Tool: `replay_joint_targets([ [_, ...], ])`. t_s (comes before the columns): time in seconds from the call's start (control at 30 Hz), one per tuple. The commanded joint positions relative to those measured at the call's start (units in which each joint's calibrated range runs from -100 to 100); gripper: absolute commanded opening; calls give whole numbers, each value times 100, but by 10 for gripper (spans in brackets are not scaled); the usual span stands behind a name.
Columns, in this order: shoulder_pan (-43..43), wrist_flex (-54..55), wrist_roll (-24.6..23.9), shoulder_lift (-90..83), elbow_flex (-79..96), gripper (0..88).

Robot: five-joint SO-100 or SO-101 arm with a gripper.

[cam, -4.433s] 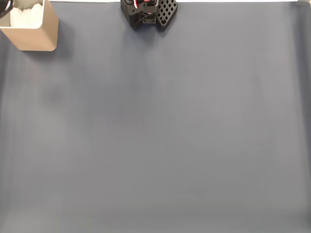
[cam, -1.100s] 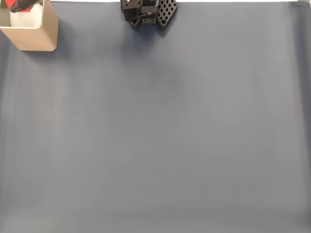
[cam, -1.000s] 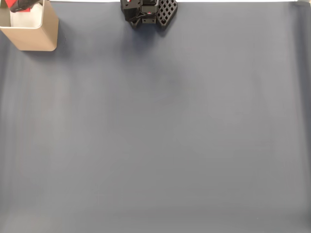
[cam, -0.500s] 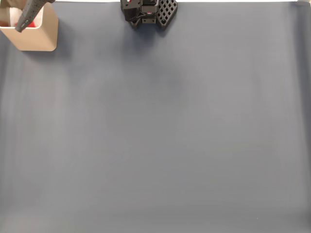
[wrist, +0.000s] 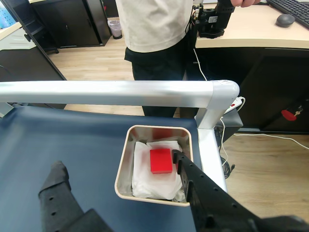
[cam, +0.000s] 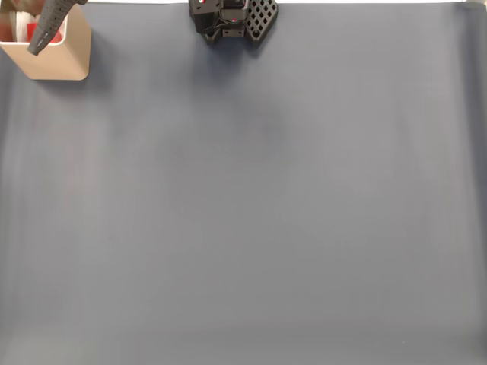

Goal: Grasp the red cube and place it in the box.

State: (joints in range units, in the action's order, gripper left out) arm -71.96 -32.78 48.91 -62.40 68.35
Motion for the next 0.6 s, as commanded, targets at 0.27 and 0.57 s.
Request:
replay_joint_targets([
  [0.27, 8, 106, -49, -43, -74, 478],
  [0.57, 23, 65, -39, -43, -102, 260],
])
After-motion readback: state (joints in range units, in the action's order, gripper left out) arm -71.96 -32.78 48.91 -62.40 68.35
